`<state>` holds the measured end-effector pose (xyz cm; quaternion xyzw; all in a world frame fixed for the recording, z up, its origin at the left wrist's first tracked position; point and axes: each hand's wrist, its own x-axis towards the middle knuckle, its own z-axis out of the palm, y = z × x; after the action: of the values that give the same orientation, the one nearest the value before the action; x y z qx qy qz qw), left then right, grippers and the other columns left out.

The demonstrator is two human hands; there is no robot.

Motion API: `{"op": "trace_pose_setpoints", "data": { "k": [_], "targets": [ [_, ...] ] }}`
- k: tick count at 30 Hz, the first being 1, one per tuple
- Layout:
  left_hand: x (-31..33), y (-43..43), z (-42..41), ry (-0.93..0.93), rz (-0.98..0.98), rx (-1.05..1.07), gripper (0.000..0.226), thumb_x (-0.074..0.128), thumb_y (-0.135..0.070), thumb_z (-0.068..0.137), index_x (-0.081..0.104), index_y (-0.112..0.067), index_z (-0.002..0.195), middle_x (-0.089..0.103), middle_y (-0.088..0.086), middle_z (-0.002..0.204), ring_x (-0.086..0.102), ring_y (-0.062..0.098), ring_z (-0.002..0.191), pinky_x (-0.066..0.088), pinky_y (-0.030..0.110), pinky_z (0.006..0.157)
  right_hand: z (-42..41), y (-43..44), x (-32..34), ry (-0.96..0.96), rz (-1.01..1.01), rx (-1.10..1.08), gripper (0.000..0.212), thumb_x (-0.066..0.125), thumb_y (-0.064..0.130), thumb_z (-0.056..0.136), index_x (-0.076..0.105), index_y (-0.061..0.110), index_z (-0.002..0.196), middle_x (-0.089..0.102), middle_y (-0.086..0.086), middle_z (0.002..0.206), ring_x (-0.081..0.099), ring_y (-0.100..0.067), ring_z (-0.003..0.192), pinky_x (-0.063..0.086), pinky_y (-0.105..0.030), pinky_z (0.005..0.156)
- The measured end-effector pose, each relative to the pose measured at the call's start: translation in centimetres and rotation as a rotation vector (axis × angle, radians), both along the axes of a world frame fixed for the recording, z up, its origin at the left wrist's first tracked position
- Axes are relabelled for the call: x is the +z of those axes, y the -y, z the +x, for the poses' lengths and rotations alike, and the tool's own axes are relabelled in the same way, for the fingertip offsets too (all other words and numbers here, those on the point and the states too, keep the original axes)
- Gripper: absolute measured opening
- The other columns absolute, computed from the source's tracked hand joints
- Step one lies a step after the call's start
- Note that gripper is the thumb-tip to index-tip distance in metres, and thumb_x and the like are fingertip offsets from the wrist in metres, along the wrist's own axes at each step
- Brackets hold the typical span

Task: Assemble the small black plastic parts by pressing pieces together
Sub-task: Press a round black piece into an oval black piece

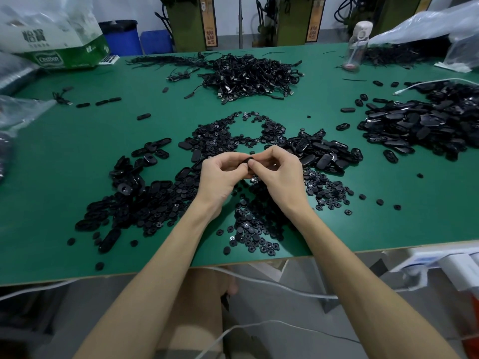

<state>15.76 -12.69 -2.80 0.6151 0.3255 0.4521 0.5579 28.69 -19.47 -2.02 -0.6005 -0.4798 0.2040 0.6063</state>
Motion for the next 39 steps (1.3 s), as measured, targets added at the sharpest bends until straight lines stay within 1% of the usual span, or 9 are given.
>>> {"op": "trace_pose_setpoints", "data": {
  "k": [6,11,13,16,18,21,25,32,39],
  "targets": [
    [0.07,-0.01,0.02,-0.016,-0.012,0.009,0.018,0.067,0.011,0.089,0.075,-0.004,0.095,0.078,0.007,0.085,0.074,0.018,0.078,0.062,0.028,0.078,-0.15,0.01,0.09,0.022,-0.021,0.013,0.004,0.076,0.003,0.089,0.073,0.002,0.092,0.075,-0.010,0.086,0.074,-0.025,0.080,0.062,-0.037,0.076],
    [-0.03,-0.26,-0.08,-0.015,-0.025,-0.001,0.017,0.068,0.009,0.090,0.076,-0.005,0.096,0.079,0.007,0.085,0.074,0.019,0.076,0.061,0.026,0.076,-0.12,-0.03,0.03,0.012,-0.024,0.009,0.004,0.076,0.003,0.090,0.073,0.003,0.092,0.076,-0.010,0.084,0.075,-0.024,0.079,0.063,-0.041,0.077],
    [-0.09,-0.41,-0.15,0.005,-0.033,-0.019,0.015,0.069,0.006,0.091,0.076,-0.004,0.100,0.079,0.010,0.090,0.076,0.021,0.081,0.061,0.028,0.078,0.02,-0.05,-0.04,-0.011,-0.013,-0.003,0.003,0.075,0.005,0.091,0.073,0.004,0.093,0.076,-0.007,0.084,0.074,-0.019,0.078,0.063,-0.037,0.074],
    [-0.10,-0.36,-0.30,0.059,-0.050,-0.073,0.018,0.071,0.001,0.093,0.075,0.001,0.110,0.079,0.016,0.101,0.076,0.028,0.093,0.061,0.031,0.084,0.19,-0.06,-0.14,-0.007,0.019,-0.039,0.004,0.075,0.009,0.092,0.073,0.007,0.094,0.074,0.002,0.082,0.068,-0.002,0.073,0.054,-0.018,0.068],
    [-0.05,-0.34,-0.38,0.092,-0.065,-0.093,0.021,0.071,0.000,0.094,0.074,0.003,0.115,0.078,0.017,0.104,0.076,0.030,0.097,0.061,0.030,0.085,0.26,-0.08,-0.14,-0.018,0.024,-0.051,0.006,0.075,0.011,0.093,0.073,0.007,0.096,0.074,0.003,0.084,0.066,0.000,0.074,0.051,-0.015,0.070],
    [0.04,-0.29,-0.33,0.109,-0.072,-0.087,0.021,0.070,0.000,0.094,0.073,0.004,0.114,0.078,0.017,0.103,0.077,0.028,0.094,0.060,0.028,0.083,0.28,-0.04,-0.10,-0.017,0.018,-0.046,0.007,0.075,0.012,0.094,0.073,0.008,0.100,0.075,0.002,0.089,0.068,-0.005,0.080,0.052,-0.017,0.074],
    [-0.03,-0.30,-0.27,0.116,-0.073,-0.061,0.019,0.070,0.002,0.093,0.074,0.004,0.112,0.079,0.017,0.100,0.077,0.025,0.089,0.060,0.027,0.081,0.19,-0.02,-0.07,-0.013,0.018,-0.027,0.007,0.072,0.010,0.094,0.073,0.008,0.101,0.074,0.000,0.090,0.069,-0.006,0.081,0.053,-0.017,0.071],
    [-0.20,-0.43,-0.29,0.098,-0.058,-0.036,0.018,0.070,0.003,0.093,0.075,0.005,0.111,0.078,0.018,0.099,0.076,0.024,0.087,0.061,0.029,0.080,0.17,-0.05,-0.11,0.014,-0.001,-0.022,0.008,0.072,0.007,0.092,0.073,0.010,0.099,0.075,0.001,0.089,0.071,-0.012,0.082,0.061,-0.031,0.076],
    [-0.34,-0.55,-0.23,0.070,-0.035,-0.030,0.018,0.070,0.001,0.094,0.074,0.004,0.111,0.078,0.017,0.099,0.076,0.024,0.087,0.060,0.030,0.080,0.12,-0.07,-0.03,-0.009,0.016,-0.006,0.014,0.070,0.004,0.092,0.072,0.013,0.103,0.073,-0.002,0.086,0.069,-0.014,0.078,0.060,-0.031,0.073]
  ]
}}
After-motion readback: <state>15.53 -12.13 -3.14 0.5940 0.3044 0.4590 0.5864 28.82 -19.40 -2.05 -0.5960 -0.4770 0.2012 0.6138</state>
